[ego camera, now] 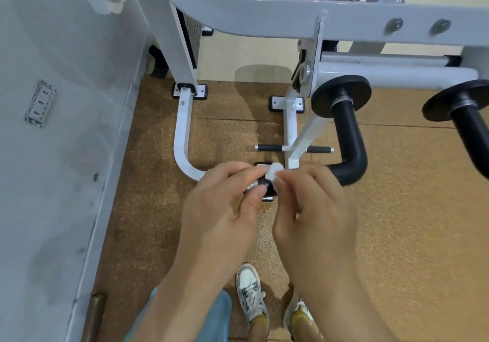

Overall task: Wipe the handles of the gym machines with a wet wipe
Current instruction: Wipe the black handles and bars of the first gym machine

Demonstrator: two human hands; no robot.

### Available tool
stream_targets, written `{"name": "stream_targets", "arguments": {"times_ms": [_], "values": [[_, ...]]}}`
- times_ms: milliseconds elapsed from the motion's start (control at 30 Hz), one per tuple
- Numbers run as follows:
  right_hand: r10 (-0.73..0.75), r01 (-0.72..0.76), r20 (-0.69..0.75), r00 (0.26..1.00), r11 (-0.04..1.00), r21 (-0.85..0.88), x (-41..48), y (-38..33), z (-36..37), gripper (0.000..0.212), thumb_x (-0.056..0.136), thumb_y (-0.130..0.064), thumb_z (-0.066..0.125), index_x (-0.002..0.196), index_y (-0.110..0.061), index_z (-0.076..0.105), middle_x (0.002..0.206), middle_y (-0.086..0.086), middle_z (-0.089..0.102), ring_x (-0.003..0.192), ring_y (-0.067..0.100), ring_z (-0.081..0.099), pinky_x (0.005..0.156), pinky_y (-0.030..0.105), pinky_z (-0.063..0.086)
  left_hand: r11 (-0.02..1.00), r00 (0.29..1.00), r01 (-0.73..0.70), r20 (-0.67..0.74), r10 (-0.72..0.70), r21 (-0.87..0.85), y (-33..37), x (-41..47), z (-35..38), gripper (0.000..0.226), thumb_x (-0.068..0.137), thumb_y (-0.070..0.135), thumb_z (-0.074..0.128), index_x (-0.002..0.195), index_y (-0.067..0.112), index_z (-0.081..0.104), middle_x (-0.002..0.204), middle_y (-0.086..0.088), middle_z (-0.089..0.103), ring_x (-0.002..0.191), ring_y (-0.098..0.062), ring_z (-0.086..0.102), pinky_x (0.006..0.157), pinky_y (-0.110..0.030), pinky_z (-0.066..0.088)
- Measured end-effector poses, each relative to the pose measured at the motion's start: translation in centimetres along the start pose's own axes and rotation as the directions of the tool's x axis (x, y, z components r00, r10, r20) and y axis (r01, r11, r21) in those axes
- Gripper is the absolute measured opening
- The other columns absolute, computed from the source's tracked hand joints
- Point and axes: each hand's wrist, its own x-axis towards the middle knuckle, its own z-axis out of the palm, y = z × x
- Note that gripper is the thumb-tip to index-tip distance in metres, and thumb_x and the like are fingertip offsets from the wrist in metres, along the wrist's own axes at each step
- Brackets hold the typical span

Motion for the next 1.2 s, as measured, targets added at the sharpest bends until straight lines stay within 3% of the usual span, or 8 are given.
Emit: {"name": "stream_targets", "arguments": {"times_ms": [100,267,400,667,800,967,1100,1200], "values": [[0.000,0.001,-0.014,1.000,1.000,0.021,-0.3,0.0,0.0,0.007,0.084,-0.008,0.063,0.081,-0.008,0.070,0.076,0.003,0.062,0.062,0.012,0.052,0.060,0.014,0.036,0.997,0.999,-0.039,-0.023,0.040,0.067,0.0,0.2,-0.2,0.031,0.083,0.035,0.054,0.106,0.026,0.073,0.100,0.024,0.057,0.098,0.013,0.049,0.087,0.002,0.033],[0.034,-0.033,-0.043,0.998,0.999,0.028,0.0,0.4,-0.1,0.007,0.085,-0.007,0.063,0.083,-0.007,0.070,0.078,0.004,0.062,0.064,0.011,0.053,0.060,0.012,0.037,0.978,0.995,-0.085,-0.040,0.094,0.191,0.8,0.3,-0.2,0.021,0.079,0.016,0.065,0.097,0.020,0.075,0.095,0.013,0.064,0.093,-0.006,0.049,0.085,0.001,0.030],[0.089,-0.088,-0.070,0.994,0.996,0.013,0.8,1.6,-0.5,0.006,0.083,-0.008,0.064,0.080,-0.008,0.070,0.077,0.003,0.063,0.063,0.011,0.054,0.062,0.010,0.035,0.927,0.988,-0.150,0.013,0.155,0.344,1.4,0.3,0.0,0.023,0.081,0.013,0.058,0.094,0.019,0.076,0.094,0.009,0.065,0.090,-0.013,0.048,0.072,-0.017,0.039],[0.147,-0.149,-0.044,0.988,0.988,-0.044,1.5,3.2,-1.4,0.006,0.085,-0.007,0.065,0.082,-0.009,0.070,0.080,0.004,0.063,0.065,0.009,0.048,0.068,0.007,0.035,0.897,0.989,-0.147,0.069,0.129,0.416,2.5,0.7,0.2,0.030,0.070,-0.001,0.070,0.092,0.018,0.076,0.090,0.008,0.066,0.085,-0.020,0.052,0.066,-0.027,0.040],[0.041,-0.041,-0.019,0.999,0.999,-0.010,-0.3,1.7,-0.9,0.007,0.085,-0.005,0.062,0.082,-0.006,0.068,0.077,0.005,0.061,0.063,0.015,0.051,0.059,0.016,0.035,0.910,0.990,-0.140,0.088,0.114,0.390,2.7,0.9,0.4,0.035,0.069,-0.008,0.068,0.091,0.018,0.075,0.089,0.008,0.065,0.085,-0.019,0.051,0.062,-0.033,0.047],[0.158,-0.162,-0.103,0.982,0.986,-0.032,1.1,4.0,-1.7,0.006,0.083,-0.002,0.066,0.081,-0.007,0.068,0.079,0.003,0.062,0.068,0.006,0.044,0.067,0.006,0.034,0.899,0.985,-0.167,0.109,0.134,0.405,2.4,0.9,0.2,0.029,0.074,0.004,0.066,0.095,0.021,0.075,0.093,0.011,0.065,0.089,-0.011,0.046,0.071,-0.020,0.036],[0.047,-0.047,-0.057,0.997,0.999,-0.003,0.2,3.1,-0.9,0.008,0.084,-0.003,0.060,0.082,-0.004,0.067,0.079,0.006,0.060,0.067,0.013,0.050,0.062,0.013,0.034,0.892,0.984,-0.179,0.093,0.154,0.416,2.6,0.8,0.8,0.036,0.069,-0.003,0.068,0.096,0.019,0.075,0.092,0.009,0.066,0.088,-0.019,0.053,0.064,-0.028,0.043],[0.195,-0.201,-0.123,0.973,0.979,-0.038,1.6,4.9,-1.7,0.006,0.084,-0.005,0.063,0.083,-0.008,0.068,0.082,0.002,0.060,0.069,0.007,0.045,0.068,0.006,0.036,0.881,0.977,-0.214,0.094,0.193,0.421,2.8,0.8,1.0,0.033,0.073,-0.001,0.064,0.097,0.018,0.075,0.093,0.008,0.067,0.088,-0.021,0.055,0.066,-0.032,0.047]]}}
